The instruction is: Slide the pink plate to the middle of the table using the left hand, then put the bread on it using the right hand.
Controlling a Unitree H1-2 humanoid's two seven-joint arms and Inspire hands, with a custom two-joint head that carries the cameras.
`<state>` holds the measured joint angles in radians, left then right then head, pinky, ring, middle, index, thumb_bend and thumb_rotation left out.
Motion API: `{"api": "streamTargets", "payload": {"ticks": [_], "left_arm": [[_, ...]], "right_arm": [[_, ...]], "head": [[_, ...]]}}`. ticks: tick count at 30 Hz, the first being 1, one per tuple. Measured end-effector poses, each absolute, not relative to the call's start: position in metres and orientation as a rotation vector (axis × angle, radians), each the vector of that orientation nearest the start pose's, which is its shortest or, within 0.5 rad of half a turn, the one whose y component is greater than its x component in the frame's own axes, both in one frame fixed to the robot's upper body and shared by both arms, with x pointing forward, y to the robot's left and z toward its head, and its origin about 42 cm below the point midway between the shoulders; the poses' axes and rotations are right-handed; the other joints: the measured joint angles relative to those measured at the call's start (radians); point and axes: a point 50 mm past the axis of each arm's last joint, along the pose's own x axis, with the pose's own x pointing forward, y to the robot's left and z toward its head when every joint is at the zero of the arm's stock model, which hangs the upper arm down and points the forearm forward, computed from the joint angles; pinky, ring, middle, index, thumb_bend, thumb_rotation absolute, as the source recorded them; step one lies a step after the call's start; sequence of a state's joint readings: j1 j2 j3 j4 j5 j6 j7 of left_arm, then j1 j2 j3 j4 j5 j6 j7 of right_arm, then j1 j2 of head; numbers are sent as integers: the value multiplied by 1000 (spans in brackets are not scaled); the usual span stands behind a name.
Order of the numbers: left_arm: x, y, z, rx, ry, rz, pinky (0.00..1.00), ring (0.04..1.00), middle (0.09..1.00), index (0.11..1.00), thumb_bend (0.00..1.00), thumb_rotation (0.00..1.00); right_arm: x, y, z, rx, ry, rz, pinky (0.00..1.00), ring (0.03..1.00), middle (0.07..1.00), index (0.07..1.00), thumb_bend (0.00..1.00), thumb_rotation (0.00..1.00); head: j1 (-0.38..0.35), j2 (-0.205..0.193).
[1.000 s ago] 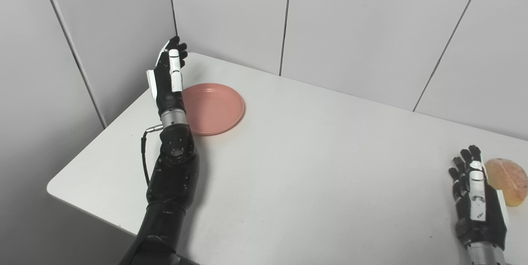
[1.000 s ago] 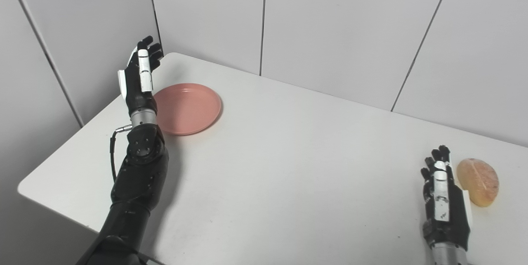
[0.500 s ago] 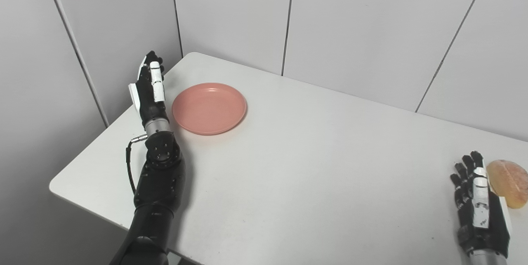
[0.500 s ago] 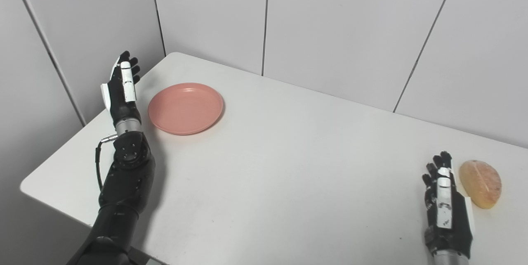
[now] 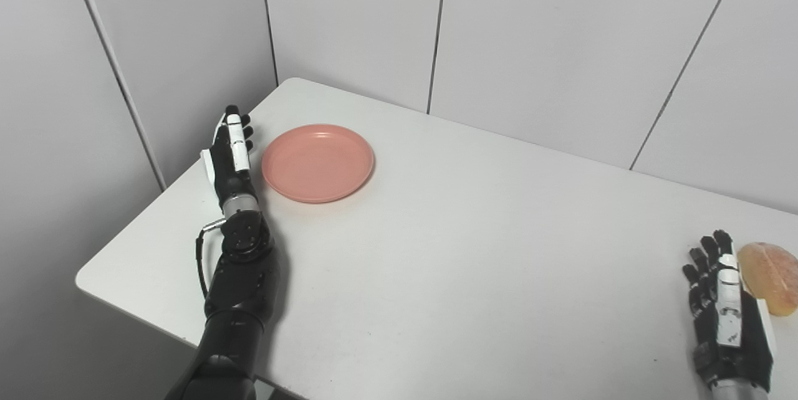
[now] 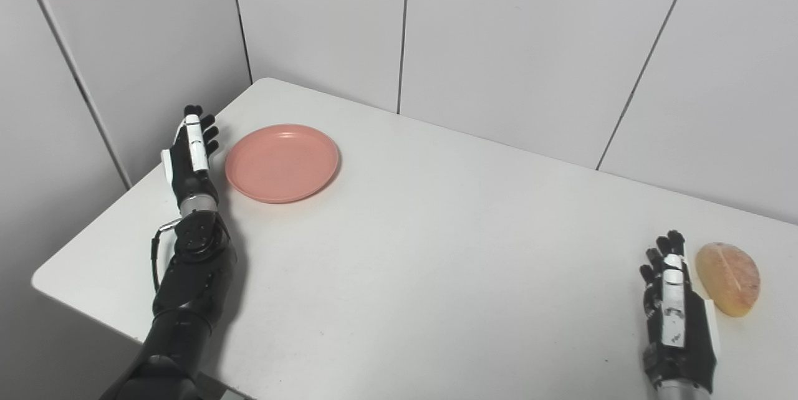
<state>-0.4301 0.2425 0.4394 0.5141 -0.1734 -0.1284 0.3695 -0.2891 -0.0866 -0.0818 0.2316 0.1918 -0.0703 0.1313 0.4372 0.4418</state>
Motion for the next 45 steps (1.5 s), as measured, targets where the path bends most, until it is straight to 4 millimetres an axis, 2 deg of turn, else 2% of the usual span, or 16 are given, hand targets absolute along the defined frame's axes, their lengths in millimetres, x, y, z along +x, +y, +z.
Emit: {"api": "streamTargets", "payload": {"ticks": [15, 21, 29, 37, 45], "left_arm": [[404, 387, 134, -141, -59, 654, 861, 846, 831, 820, 548, 1000], [409, 374, 133, -140, -43, 615, 863, 851, 834, 818, 534, 1000], [414, 365, 133, -138, -31, 570, 867, 845, 829, 813, 540, 1000], [421, 340, 130, -140, -17, 470, 850, 841, 826, 814, 515, 1000], [427, 304, 129, -122, -13, 352, 848, 847, 828, 813, 506, 1000]], "right_arm": [[376, -234, 134, 120, -129, 97, 1000, 1000, 1000, 1000, 481, 911], [376, -233, 136, 120, -135, 97, 1000, 1000, 1000, 1000, 480, 920], [376, -231, 135, 129, -134, 90, 1000, 1000, 1000, 1000, 501, 876], [376, -230, 135, 130, -134, 92, 1000, 1000, 1000, 1000, 507, 866], [377, -231, 133, 131, -124, 91, 1000, 1000, 1000, 1000, 524, 853]], "head": [[-5, 3], [-6, 3], [-14, 3], [-26, 3], [-38, 8]]}}
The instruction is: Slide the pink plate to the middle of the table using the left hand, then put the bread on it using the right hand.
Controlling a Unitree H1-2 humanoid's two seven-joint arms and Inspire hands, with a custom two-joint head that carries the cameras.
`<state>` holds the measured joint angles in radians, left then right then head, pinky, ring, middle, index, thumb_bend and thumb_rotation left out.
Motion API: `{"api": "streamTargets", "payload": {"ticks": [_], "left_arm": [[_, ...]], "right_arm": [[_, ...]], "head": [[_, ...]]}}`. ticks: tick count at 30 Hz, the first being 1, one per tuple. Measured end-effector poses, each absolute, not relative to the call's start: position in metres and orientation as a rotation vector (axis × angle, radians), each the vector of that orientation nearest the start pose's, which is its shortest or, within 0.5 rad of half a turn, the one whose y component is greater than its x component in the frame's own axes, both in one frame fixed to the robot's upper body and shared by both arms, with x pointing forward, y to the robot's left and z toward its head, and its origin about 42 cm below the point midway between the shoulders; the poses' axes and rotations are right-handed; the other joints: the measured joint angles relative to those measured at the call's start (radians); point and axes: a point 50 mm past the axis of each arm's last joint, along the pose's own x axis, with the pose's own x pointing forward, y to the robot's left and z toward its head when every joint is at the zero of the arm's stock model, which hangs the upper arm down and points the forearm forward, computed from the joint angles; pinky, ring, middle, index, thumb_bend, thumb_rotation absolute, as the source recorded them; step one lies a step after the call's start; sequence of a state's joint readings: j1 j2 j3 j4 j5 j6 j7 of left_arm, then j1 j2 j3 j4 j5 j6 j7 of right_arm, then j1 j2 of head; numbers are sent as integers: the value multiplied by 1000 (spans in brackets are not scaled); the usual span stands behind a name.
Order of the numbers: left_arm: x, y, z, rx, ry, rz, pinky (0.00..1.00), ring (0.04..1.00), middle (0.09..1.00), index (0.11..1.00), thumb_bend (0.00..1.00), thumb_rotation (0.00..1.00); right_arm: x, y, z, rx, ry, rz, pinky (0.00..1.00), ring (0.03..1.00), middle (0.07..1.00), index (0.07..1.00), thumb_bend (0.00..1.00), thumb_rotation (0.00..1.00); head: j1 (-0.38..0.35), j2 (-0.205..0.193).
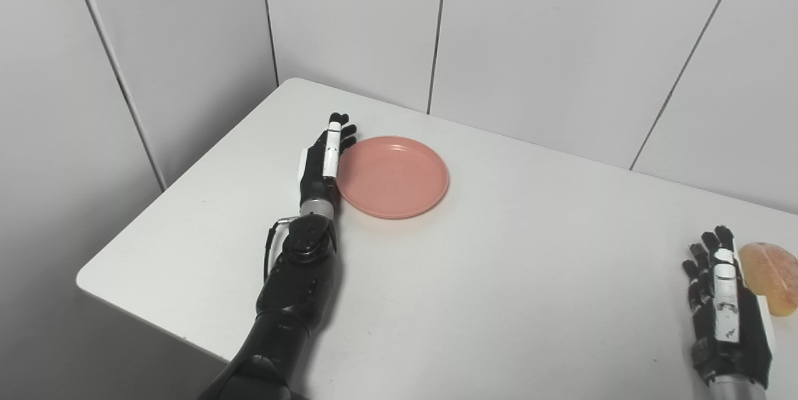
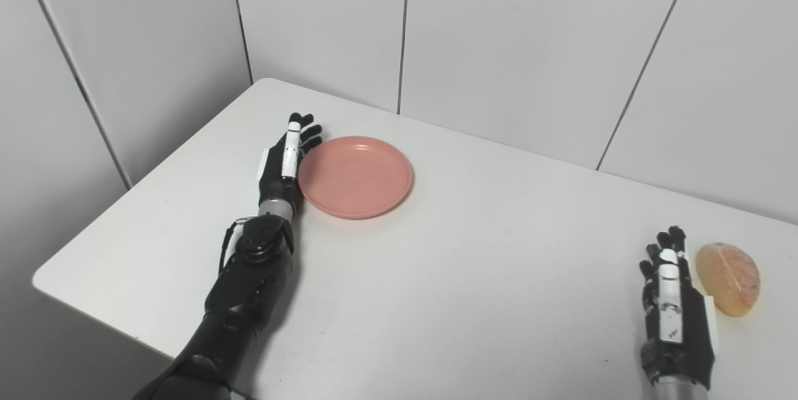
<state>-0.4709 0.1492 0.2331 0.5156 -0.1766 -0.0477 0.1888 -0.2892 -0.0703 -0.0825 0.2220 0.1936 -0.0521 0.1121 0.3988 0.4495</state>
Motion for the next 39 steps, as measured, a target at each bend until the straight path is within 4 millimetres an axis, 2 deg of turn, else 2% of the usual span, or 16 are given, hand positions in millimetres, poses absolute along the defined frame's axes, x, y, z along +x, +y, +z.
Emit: {"api": "streamTargets", "payload": {"ticks": [7, 10, 15, 23, 25, 29, 30, 32, 33, 38, 39], "left_arm": [[429, 285, 130, -132, -2, 311, 852, 841, 824, 806, 492, 1000], [429, 281, 130, -123, 2, 294, 819, 828, 817, 806, 486, 1000], [430, 273, 130, -105, 7, 260, 829, 853, 843, 825, 493, 1000], [430, 248, 128, -92, 8, 179, 841, 848, 839, 827, 508, 1000], [430, 242, 127, -78, 9, 154, 842, 849, 841, 827, 517, 1000], [430, 234, 127, -72, 13, 118, 828, 840, 827, 812, 515, 1000], [430, 233, 127, -75, 15, 110, 838, 847, 833, 822, 510, 1000], [429, 229, 127, -87, 19, 84, 851, 852, 837, 828, 504, 1000], [429, 227, 127, -97, 22, 72, 855, 851, 834, 825, 499, 1000], [427, 206, 126, -152, 29, 8, 858, 849, 832, 828, 476, 1000], [427, 202, 126, -160, 28, -2, 862, 850, 834, 830, 479, 1000]], "right_arm": [[377, -232, 126, 134, -102, 84, 1000, 1000, 1000, 1000, 534, 868], [380, -232, 125, 133, -101, 88, 1000, 1000, 1000, 1000, 535, 861], [383, -231, 126, 134, -113, 92, 1000, 1000, 1000, 1000, 574, 843], [387, -228, 126, 139, -123, 94, 1000, 1000, 1000, 1000, 593, 835], [387, -225, 126, 146, -123, 92, 1000, 1000, 1000, 1000, 628, 820], [387, -221, 126, 152, -122, 90, 1000, 1000, 1000, 1000, 636, 820], [387, -219, 126, 145, -122, 89, 1000, 1000, 1000, 1000, 636, 828], [387, -216, 126, 132, -121, 90, 1000, 1000, 1000, 1000, 636, 837], [387, -214, 126, 124, -120, 93, 1000, 1000, 1000, 1000, 638, 837], [384, -200, 126, 139, -122, 85, 1000, 1000, 1000, 1000, 631, 828], [384, -198, 126, 141, -122, 85, 1000, 1000, 1000, 1000, 595, 839]], "head": [[-3, 0], [-29, 5], [-57, 11], [-86, 17], [-129, 26], [-132, 28], [-191, 41], [-195, 41], [-224, 47], [-249, 51], [-302, 60]]}}
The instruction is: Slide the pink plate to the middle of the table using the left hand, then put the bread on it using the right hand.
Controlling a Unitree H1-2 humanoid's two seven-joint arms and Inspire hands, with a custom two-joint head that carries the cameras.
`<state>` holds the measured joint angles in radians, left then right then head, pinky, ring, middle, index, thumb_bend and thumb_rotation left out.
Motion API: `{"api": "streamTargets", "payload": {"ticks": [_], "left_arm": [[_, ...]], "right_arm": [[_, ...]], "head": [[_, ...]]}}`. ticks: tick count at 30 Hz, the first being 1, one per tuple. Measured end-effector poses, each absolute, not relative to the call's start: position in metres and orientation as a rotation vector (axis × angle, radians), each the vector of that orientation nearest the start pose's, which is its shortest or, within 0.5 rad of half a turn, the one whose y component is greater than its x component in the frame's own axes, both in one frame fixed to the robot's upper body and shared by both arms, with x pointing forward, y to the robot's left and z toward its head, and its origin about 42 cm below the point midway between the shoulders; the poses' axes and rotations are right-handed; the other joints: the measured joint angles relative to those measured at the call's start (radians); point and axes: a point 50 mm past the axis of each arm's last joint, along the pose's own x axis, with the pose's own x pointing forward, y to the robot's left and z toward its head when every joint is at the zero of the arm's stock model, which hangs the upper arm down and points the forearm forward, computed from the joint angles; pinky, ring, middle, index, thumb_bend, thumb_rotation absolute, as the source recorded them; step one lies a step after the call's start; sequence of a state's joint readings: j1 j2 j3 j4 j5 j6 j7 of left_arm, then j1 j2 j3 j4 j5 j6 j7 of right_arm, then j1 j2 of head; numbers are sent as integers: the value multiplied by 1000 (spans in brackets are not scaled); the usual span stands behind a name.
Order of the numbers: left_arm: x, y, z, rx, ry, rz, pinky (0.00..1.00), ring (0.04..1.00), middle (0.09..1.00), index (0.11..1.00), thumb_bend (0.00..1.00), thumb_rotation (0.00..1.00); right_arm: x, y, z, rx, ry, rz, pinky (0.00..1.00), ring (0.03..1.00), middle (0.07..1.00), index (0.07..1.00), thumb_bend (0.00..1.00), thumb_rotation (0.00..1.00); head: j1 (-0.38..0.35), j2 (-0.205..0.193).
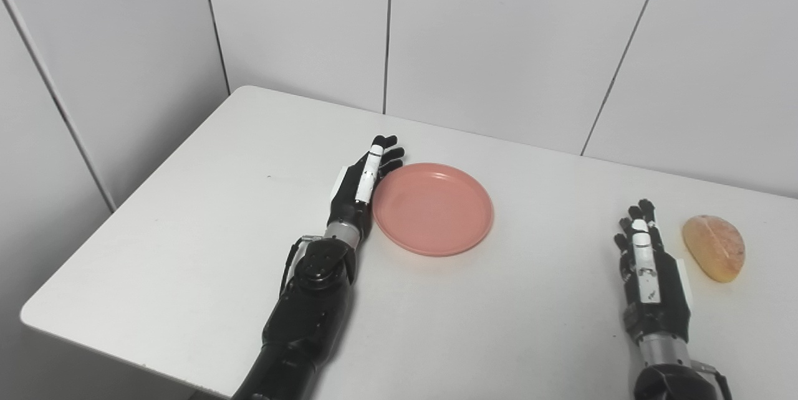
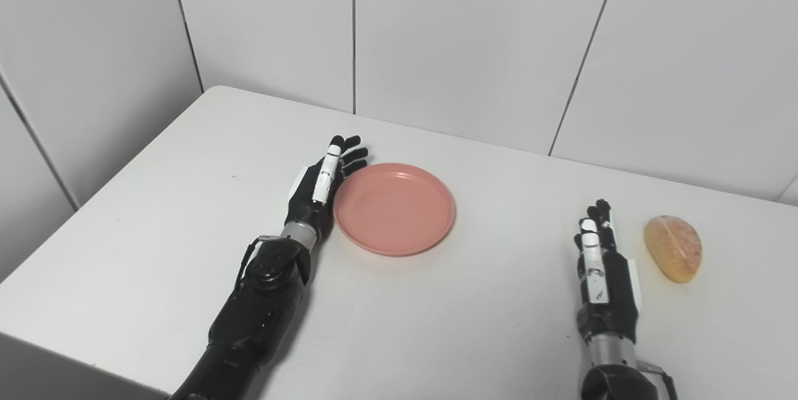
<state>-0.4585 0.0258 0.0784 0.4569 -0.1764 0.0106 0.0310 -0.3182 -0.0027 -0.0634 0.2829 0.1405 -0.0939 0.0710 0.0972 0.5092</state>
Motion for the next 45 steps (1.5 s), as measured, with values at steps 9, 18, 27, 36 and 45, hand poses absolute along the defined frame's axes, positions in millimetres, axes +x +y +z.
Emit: {"api": "streamTargets", "payload": {"ticks": [9, 18, 27, 36, 45], "left_arm": [[413, 188, 124, -220, 30, -52, 835, 838, 818, 814, 463, 1000], [406, 183, 124, -265, 30, -56, 852, 858, 841, 819, 478, 1000], [398, 179, 122, -264, 22, -108, 863, 877, 860, 840, 499, 1000], [397, 178, 122, -263, 25, -126, 883, 884, 865, 846, 499, 1000], [396, 175, 121, -255, 23, -146, 896, 889, 870, 854, 482, 1000]], "right_arm": [[383, -187, 126, 138, -119, 77, 1000, 1000, 998, 1000, 556, 850], [386, -175, 125, 129, -109, 99, 1000, 1000, 1000, 1000, 518, 867], [385, -165, 125, 120, -109, 116, 1000, 999, 999, 1000, 560, 853], [384, -161, 125, 92, -109, 126, 1000, 1000, 997, 1000, 631, 827], [387, -170, 128, 33, -117, 89, 1000, 999, 984, 1000, 655, 837]], "head": [[-85, 9], [-185, 22], [-217, 32], [-228, 35], [-234, 37]]}}
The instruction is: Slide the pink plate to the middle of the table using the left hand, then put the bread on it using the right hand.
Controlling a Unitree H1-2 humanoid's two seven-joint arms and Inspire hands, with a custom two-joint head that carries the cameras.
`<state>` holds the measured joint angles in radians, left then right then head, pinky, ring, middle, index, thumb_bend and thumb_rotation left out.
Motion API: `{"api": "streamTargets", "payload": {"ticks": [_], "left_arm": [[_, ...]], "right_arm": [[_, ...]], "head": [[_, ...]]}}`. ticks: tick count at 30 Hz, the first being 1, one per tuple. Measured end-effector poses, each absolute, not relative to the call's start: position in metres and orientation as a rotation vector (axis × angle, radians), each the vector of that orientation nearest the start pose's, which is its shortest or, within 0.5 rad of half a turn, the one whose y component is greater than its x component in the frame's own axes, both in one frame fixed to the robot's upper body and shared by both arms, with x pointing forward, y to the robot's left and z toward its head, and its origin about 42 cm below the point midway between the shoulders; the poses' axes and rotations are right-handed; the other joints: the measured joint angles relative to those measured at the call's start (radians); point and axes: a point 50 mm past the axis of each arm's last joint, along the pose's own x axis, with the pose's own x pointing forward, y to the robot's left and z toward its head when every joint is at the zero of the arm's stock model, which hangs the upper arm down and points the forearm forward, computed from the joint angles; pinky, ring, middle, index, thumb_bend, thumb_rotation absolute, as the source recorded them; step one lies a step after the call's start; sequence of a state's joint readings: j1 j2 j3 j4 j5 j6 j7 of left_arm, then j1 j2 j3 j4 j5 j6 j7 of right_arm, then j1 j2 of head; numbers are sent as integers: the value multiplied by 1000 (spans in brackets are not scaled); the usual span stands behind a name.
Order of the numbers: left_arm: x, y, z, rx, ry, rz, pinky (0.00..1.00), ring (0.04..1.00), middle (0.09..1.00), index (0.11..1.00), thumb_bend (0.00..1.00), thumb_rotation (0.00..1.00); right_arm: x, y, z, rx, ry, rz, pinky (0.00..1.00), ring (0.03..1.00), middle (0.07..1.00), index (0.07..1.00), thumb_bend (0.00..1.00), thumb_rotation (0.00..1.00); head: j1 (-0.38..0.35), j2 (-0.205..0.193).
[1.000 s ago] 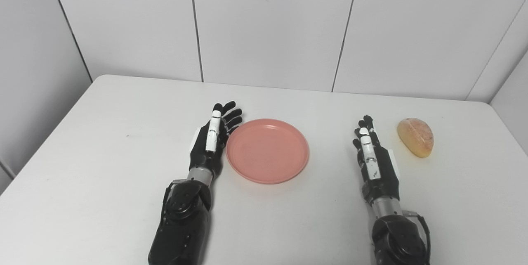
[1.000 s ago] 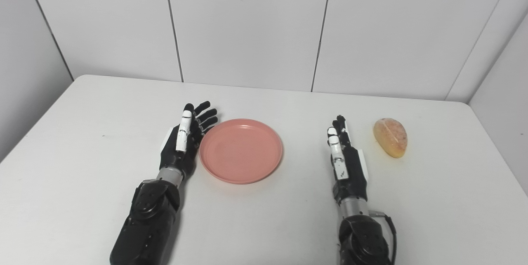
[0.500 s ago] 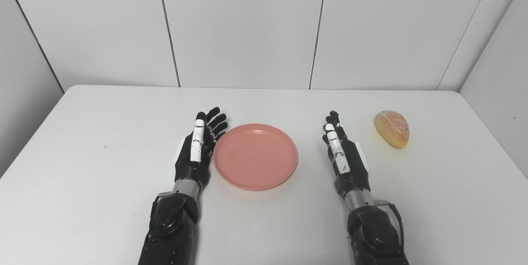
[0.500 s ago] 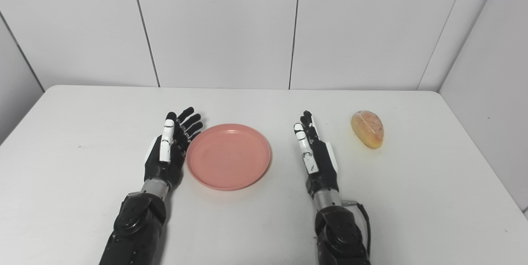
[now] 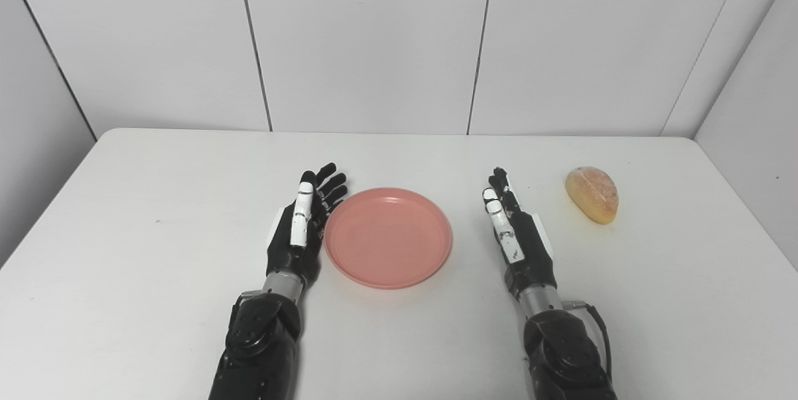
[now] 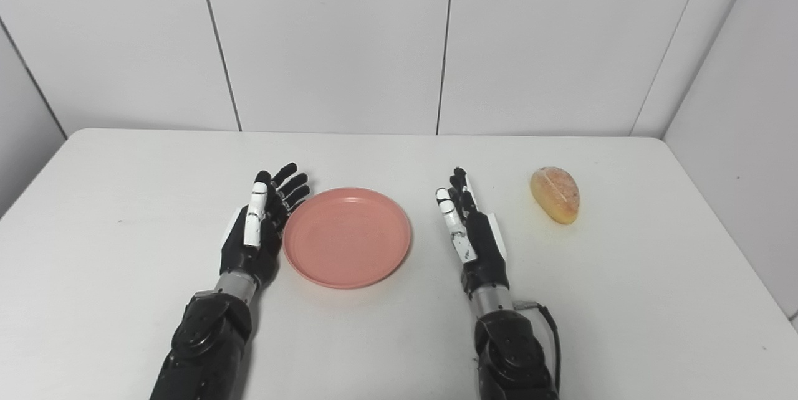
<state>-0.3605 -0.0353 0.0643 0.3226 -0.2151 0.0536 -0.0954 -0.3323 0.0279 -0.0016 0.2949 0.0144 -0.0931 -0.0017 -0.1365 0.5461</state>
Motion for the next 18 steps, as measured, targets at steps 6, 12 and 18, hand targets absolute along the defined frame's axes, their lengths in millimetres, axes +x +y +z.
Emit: {"api": "streamTargets", "payload": {"ticks": [6, 12, 18], "left_arm": [[396, 174, 119, -248, 13, -151, 915, 908, 885, 871, 495, 1000], [396, 177, 119, -240, 10, -169, 932, 919, 900, 887, 504, 1000], [396, 180, 119, -235, 9, -180, 934, 914, 894, 880, 489, 1000]], "right_arm": [[401, -189, 148, -178, -211, 45, 998, 968, 971, 999, 606, 888], [413, -213, 171, -433, -344, -45, 928, 968, 980, 989, 596, 705], [415, -219, 176, -525, -373, -89, 893, 948, 970, 982, 620, 681]], "head": [[-12, 2], [-43, -3], [-86, -3]]}}
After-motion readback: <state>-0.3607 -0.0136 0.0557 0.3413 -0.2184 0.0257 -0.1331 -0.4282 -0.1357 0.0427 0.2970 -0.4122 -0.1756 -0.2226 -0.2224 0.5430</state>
